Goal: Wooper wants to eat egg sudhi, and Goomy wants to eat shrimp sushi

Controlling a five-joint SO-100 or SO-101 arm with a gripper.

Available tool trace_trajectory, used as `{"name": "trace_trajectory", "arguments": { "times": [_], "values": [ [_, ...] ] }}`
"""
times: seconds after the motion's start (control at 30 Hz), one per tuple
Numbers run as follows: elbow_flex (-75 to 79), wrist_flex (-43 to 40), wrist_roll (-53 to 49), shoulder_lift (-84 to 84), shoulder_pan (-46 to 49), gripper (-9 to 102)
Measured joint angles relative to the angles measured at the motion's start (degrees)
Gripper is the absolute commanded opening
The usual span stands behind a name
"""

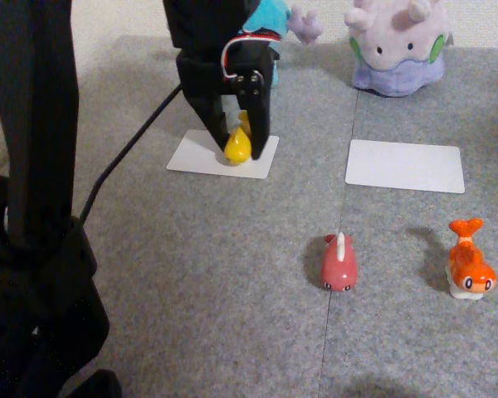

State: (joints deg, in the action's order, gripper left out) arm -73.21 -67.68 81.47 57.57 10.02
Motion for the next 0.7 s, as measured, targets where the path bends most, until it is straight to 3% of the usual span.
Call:
{"name": "trace_trajectory", "arguments": {
  "times": [0.27, 0.53, 0.7],
  "values": [
    [0.7, 0.1, 2.3, -0.4, -4.0, 2],
    [1.1, -0.1, 2.6, -1.8, -5.5, 27],
    [1.2, -0.2, 1.6, -2.4, -5.8, 35]
  ]
}}
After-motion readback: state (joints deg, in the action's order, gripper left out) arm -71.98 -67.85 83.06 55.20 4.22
